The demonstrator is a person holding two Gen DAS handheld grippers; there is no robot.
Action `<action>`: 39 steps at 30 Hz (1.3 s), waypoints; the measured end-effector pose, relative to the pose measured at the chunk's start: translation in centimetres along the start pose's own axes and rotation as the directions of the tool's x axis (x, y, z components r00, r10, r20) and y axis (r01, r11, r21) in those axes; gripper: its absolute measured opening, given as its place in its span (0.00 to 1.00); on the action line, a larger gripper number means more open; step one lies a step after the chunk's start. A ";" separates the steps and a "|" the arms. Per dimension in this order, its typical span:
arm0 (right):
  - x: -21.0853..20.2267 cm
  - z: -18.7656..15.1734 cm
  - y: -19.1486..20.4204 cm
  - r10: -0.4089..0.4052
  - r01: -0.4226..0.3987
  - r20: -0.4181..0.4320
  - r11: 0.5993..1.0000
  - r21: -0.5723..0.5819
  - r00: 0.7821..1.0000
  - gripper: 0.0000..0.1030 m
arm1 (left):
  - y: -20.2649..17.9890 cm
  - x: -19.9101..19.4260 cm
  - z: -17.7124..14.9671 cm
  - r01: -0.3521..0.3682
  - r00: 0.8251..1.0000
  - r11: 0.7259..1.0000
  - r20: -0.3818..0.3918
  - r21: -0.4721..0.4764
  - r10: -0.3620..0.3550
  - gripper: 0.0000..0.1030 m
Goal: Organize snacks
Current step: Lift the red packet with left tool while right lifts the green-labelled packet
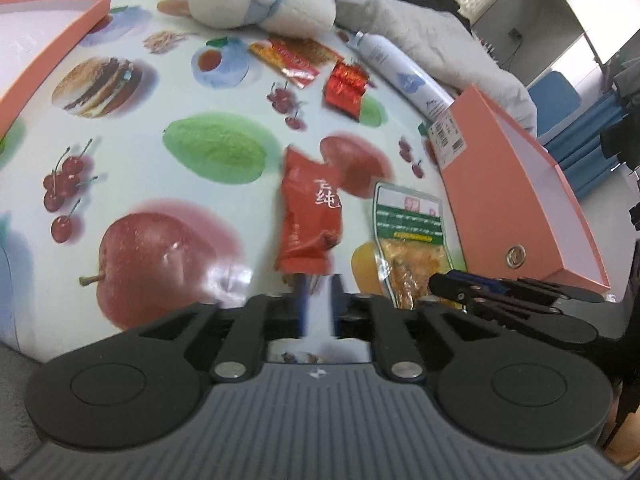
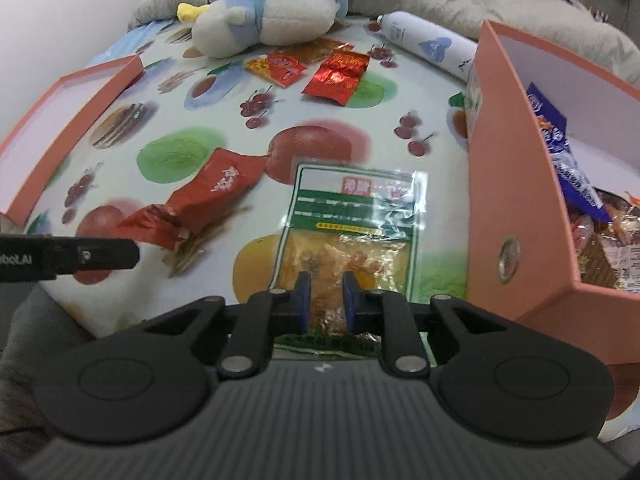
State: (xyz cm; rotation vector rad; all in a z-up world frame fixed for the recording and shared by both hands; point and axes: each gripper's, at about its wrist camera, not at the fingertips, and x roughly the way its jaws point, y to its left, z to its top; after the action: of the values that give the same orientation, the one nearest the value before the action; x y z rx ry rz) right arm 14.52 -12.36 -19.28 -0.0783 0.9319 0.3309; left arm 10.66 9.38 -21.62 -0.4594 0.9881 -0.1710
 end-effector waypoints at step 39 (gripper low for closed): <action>2.9 -2.3 -0.5 -0.010 0.008 0.028 0.998 0.066 1.000 0.67 | -3.8 8.0 3.8 -0.193 0.979 0.937 -0.008 0.290 0.204 0.51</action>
State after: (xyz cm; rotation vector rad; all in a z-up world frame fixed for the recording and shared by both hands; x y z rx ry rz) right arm 14.52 -12.57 -23.02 -0.0176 0.9130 0.2919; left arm 18.46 4.39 -24.28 -0.0875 1.0214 -0.1390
